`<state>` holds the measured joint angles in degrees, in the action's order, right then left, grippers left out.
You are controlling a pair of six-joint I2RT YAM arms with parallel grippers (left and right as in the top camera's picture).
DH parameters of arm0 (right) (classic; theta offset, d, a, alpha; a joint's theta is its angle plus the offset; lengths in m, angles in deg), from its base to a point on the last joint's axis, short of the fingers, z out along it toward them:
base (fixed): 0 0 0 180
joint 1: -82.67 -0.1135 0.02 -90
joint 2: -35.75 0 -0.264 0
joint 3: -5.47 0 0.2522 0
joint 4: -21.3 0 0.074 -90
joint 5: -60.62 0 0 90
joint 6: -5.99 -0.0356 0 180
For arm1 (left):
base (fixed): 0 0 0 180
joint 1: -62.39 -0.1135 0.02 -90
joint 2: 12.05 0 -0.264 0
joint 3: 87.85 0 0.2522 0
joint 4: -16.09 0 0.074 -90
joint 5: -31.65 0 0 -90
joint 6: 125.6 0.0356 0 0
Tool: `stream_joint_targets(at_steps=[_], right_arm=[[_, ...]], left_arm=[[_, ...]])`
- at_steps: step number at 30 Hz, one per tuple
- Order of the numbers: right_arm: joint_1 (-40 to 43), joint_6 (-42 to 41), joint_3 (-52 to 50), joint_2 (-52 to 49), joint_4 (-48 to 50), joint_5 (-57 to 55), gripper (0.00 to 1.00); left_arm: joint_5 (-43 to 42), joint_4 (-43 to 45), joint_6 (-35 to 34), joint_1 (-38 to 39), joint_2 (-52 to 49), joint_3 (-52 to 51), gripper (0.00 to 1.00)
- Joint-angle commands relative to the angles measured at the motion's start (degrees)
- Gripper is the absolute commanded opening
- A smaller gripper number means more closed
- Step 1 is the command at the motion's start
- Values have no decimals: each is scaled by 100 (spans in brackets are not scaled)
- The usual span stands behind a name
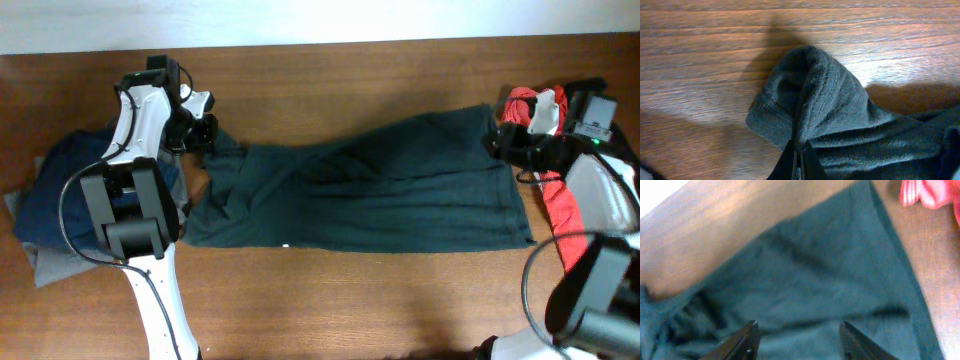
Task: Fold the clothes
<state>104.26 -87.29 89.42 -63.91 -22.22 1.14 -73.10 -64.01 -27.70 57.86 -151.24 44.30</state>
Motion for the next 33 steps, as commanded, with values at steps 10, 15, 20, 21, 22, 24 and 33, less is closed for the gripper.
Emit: stream_joint_targets(at_steps=[10, 15, 20, 21, 22, 24, 33], right_arm=[[-63, -859, 22, -1558, 2610, -166, 59], [-63, -1353, 22, -2046, 3491, -170, 62], [-63, -1572, 22, -2367, 4153, -210, 63], [-72, -1572, 22, -2389, 4229, -262, 63], [-94, -1569, 22, -2393, 4282, -291, 64], [-129, -1567, 22, -2396, 4339, -350, 64], [-435, -1567, 22, -2437, 4413, -1123, 63]], left_arm=[[-116, 13, -61, 68, 15, 153, 0], [-116, 15, -61, 68, 15, 153, 0], [-116, 15, -59, 68, 15, 153, 1], [-116, 15, -61, 68, 15, 153, 1], [-116, 17, -61, 68, 15, 153, 1], [-116, 15, -61, 68, 15, 153, 0], [-118, 9, -61, 68, 15, 153, 0]])
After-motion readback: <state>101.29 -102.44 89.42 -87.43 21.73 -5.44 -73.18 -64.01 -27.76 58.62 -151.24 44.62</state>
